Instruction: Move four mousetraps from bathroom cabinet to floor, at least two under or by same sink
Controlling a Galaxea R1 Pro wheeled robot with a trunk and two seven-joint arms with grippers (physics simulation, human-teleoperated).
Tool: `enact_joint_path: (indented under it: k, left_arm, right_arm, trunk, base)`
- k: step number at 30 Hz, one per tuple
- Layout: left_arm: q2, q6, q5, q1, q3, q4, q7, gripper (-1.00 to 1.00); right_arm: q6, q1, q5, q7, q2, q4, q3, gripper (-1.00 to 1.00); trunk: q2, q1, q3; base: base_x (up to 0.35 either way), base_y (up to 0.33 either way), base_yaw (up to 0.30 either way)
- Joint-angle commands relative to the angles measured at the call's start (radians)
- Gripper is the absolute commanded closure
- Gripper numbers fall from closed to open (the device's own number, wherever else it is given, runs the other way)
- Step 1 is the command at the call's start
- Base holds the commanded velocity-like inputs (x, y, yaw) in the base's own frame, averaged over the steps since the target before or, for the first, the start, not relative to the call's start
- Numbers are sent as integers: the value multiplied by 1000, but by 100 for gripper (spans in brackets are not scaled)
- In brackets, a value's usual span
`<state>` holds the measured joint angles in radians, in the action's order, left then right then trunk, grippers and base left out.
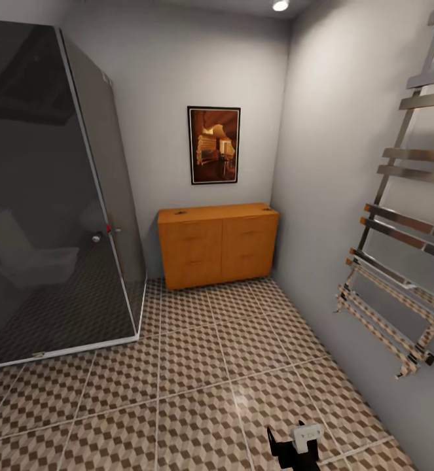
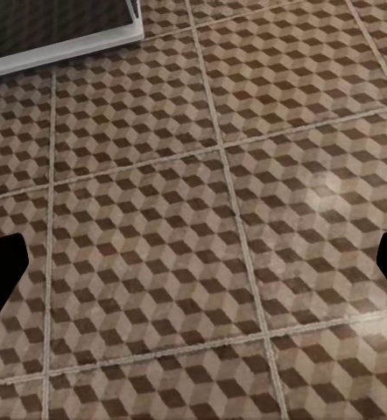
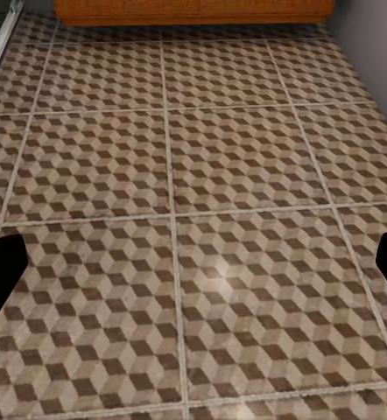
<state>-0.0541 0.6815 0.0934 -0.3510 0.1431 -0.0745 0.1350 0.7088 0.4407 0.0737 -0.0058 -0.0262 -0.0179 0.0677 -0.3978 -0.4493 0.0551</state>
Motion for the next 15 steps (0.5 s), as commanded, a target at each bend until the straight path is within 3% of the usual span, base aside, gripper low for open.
enact_joint_path:
  k: [1, 15]
  left_arm:
    - [0, 6, 9, -2, 9, -4, 0, -100]
    - [0, 6, 9, -2, 9, -4, 0, -100]
  right_arm:
    - [3, 1, -2, -1, 0, 1, 6, -100]
    - [3, 1, -2, -1, 0, 1, 6, -100]
  trunk:
    - [-2, -1, 1]
    - [-2, -1, -21]
  base:
    - [0, 0, 0]
    - [0, 0, 0]
